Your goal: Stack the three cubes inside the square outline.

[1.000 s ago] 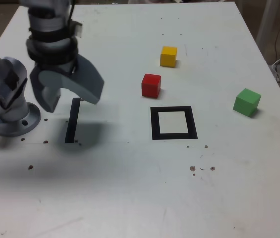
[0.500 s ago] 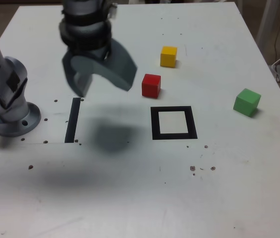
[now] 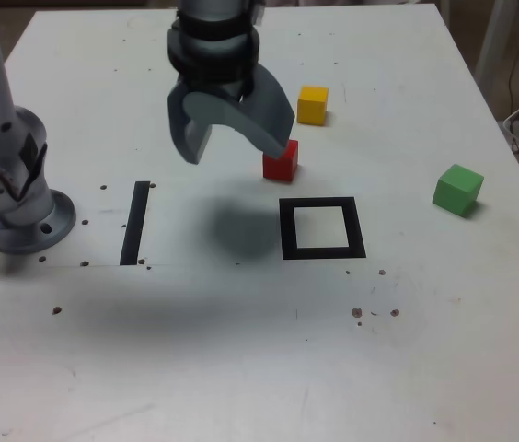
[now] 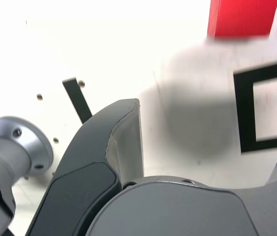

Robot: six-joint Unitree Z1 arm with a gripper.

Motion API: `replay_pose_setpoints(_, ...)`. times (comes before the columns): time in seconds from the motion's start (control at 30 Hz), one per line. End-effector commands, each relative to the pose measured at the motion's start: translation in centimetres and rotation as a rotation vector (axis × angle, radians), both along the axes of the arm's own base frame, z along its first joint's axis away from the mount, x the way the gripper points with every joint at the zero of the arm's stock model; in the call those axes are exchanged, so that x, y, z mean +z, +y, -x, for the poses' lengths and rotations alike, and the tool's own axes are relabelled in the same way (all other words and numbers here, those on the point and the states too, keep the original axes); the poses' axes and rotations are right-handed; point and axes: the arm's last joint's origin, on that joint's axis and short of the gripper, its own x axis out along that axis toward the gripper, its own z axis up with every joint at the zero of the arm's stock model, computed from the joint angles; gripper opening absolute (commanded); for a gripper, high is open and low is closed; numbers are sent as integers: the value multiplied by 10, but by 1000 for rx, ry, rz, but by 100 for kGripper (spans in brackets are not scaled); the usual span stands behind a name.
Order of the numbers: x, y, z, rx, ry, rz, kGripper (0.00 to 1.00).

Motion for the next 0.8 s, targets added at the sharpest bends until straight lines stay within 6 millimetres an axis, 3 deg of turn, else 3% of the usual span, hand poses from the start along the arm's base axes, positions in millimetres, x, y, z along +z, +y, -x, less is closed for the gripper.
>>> replay_pose_setpoints(0.0,-2,8,-7,5,3,-4,100)
replay_pose_setpoints(0.53,-37,63,-55,27,79,19,99)
replay_pose_setpoints(0.77,-51,77,-68,31,107,34,96)
